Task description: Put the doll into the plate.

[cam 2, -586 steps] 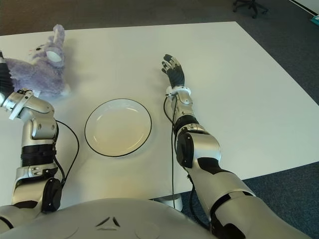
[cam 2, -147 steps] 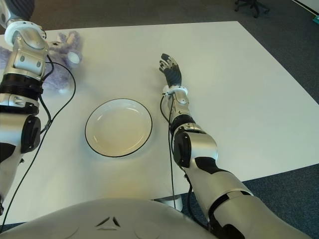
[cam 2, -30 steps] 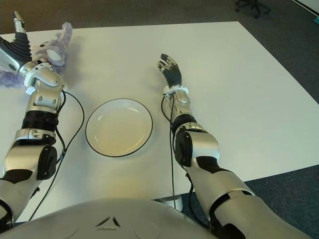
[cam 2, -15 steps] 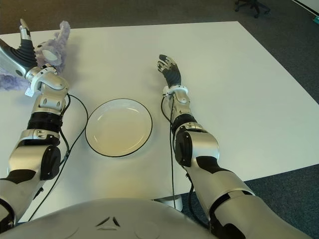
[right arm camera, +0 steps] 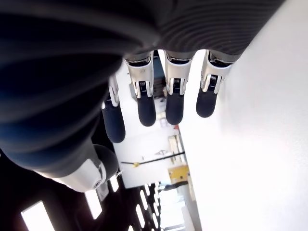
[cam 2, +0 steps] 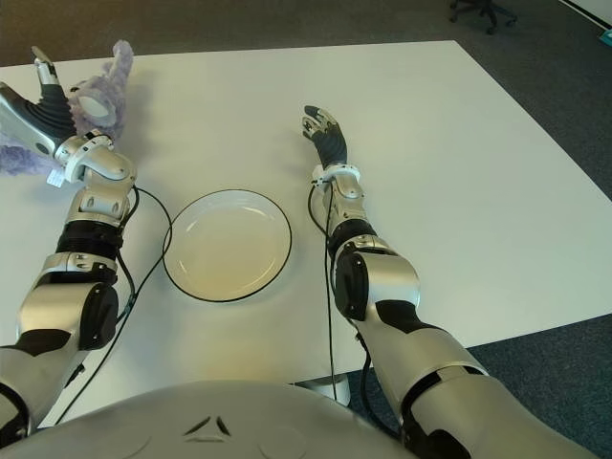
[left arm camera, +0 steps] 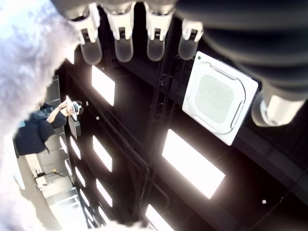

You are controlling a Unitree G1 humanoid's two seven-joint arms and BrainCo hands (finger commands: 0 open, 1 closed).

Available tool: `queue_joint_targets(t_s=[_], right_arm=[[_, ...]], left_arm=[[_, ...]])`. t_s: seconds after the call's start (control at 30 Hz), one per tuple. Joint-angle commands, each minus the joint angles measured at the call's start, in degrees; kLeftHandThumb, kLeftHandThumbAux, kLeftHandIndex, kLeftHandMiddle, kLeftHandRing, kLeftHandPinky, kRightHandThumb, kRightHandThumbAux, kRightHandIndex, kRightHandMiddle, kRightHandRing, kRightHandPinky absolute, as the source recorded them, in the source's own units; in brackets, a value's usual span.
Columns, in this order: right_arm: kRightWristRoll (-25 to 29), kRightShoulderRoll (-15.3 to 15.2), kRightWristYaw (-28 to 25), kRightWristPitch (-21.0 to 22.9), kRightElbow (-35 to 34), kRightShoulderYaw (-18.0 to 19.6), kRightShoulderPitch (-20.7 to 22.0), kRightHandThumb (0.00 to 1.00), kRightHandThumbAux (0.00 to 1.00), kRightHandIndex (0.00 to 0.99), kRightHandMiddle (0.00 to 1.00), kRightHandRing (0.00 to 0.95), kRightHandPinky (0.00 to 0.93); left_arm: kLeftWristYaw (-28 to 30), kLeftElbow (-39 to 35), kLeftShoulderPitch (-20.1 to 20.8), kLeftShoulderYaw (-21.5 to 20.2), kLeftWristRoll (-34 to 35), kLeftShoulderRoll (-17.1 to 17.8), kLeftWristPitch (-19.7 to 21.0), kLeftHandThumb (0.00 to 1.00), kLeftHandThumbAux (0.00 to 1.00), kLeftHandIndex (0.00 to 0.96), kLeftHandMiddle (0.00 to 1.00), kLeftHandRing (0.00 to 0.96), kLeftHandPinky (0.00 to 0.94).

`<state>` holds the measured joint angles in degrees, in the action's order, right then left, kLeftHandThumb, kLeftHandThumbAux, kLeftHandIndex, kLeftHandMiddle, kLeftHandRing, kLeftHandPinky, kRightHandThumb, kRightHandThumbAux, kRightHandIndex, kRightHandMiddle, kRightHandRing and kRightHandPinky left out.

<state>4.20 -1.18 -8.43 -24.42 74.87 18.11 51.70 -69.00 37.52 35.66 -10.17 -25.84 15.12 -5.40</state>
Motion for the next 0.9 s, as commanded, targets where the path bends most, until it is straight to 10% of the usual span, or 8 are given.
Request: queue_joint_targets(t_s=[0.03,0.9], right_arm=[[0.02,0.22,-0.21,1.69,1.68,0.07,-2.34,0.622,0.689,0.227,0.148,0.117,0.138],[-0.03,0.25,0.0,2.6,1.81,0.2,-2.31,0.612,0.687,0.236,0.158,0.126,0.143]], left_arm=[[-2.61,1.97,-0.6,-0.6,0.04,-0.08,0.74,0.353,0.356,0.0,0.016,0.039,0.08],[-4.44,-2.66,-3.01,2.45,-3.95,-1.09,3.08,0.384,0.272,0.0,0.0,0.09,0.093]])
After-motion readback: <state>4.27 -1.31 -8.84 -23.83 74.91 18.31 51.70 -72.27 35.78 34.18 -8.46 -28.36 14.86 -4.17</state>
